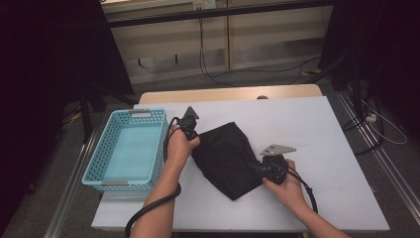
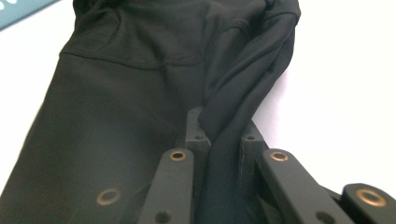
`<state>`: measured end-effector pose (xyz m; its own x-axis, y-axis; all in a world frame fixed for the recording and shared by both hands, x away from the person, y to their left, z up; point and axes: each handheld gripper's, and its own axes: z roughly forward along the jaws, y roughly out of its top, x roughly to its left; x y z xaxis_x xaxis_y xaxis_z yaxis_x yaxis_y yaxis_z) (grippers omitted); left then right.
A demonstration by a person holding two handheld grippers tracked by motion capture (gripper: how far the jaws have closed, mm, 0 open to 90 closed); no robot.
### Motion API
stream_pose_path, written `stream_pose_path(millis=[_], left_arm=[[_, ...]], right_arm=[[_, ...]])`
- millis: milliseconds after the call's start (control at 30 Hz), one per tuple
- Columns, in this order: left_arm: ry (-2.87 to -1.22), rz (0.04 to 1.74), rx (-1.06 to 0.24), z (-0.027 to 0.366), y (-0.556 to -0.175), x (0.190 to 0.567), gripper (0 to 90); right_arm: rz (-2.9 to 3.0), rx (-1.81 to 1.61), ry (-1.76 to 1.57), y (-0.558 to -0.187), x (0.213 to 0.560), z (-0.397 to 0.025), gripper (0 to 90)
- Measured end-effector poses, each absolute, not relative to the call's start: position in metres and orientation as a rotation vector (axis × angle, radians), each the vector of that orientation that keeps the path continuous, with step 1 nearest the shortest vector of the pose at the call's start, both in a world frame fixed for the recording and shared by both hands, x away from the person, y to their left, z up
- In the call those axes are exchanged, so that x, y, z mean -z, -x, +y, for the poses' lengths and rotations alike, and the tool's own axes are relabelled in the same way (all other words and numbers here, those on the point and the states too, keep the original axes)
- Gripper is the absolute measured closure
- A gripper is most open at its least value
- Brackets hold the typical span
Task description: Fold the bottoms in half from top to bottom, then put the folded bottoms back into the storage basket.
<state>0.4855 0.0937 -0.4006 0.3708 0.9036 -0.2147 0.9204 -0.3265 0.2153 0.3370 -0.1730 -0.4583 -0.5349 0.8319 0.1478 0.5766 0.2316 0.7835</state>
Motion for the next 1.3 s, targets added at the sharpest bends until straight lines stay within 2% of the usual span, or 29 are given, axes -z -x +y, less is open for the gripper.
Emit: stream_pose_path(millis=[233,633,1300], left_arm=[[-2.348,1.603,0.06,0.097,-0.494,0.381,82.3],[-2.379,1.6,0.082,0.102,-0.499,0.382,82.4],[-2.504,1.626,0.064,0.106,-0.507,0.306,82.6]], right_arm=[[2.216,-1.236,-1.284,-0.331,0.452,-0.16,80.0],[2.231,-1.197,-1.223,-0.321,0.45,-0.148,79.6],[2.119,-1.349,-1.088,-0.302,0.413,-0.123,80.0]])
